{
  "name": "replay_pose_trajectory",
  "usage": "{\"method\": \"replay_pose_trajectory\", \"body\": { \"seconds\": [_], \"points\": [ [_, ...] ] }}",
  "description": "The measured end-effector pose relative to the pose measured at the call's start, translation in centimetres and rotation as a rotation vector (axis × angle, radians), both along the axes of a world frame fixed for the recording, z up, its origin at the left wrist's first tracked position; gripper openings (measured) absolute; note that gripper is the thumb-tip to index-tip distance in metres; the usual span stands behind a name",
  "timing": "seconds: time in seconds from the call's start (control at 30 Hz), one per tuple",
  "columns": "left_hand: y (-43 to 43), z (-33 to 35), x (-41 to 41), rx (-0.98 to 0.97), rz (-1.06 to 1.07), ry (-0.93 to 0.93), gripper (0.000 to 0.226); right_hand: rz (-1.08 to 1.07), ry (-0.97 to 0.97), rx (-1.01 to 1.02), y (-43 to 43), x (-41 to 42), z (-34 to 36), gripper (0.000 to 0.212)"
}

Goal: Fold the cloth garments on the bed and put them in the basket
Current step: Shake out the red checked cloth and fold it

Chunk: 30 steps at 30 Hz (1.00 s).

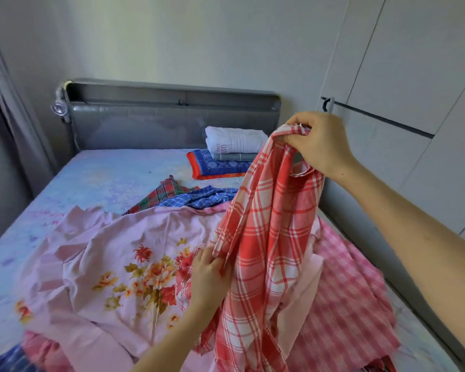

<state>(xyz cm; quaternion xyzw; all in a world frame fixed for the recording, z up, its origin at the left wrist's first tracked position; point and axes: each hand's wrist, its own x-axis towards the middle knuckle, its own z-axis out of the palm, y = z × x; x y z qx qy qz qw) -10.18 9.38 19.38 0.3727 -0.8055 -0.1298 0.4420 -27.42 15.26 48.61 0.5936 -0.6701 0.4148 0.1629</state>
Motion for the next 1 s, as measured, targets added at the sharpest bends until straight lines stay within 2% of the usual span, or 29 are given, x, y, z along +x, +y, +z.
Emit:
{"method": "replay_pose_trajectory", "body": {
  "seconds": [0.1, 0.2, 0.3, 0.47, 0.57, 0.83, 0.97, 1.0],
  "points": [
    [-0.6, 1.3, -0.5, 0.033, 0.048, 0.052, 0.033, 0.046, -0.019, -0.012, 0.0, -3.9, 1.0, 0.010],
    [-1.0, 3.5, 0.3, 0.013, 0.115, 0.004, 0.022, 0.092, 0.012, -0.014, -0.6, -6.0, 1.5, 0.010],
    [-0.7, 5.8, 1.1, -0.085, 0.182, -0.060, 0.035, 0.113, 0.023, 0.000, -1.0, -8.2, 1.8, 0.011],
    [-0.2, 8.8, 3.3, -0.359, 0.178, -0.240, 0.064, 0.108, 0.043, 0.029, -1.4, -11.0, 2.0, 0.012],
    [0.4, 11.1, 4.7, -0.469, 0.171, -0.345, 0.070, 0.094, 0.064, 0.047, -1.4, -12.0, 2.0, 0.014],
    [-1.3, 15.6, 7.1, -0.605, 0.112, -0.526, 0.058, 0.089, 0.073, -0.029, 0.0, -11.8, 4.0, 0.015],
    [-2.6, 17.3, 7.5, -0.491, 0.148, -0.691, 0.026, 0.062, 0.138, -0.094, 0.6, -10.8, 5.9, 0.013],
    [-3.2, 17.8, 7.7, -0.445, 0.183, -0.695, 0.023, 0.052, 0.162, -0.103, 0.7, -10.5, 6.2, 0.013]
  ]
}}
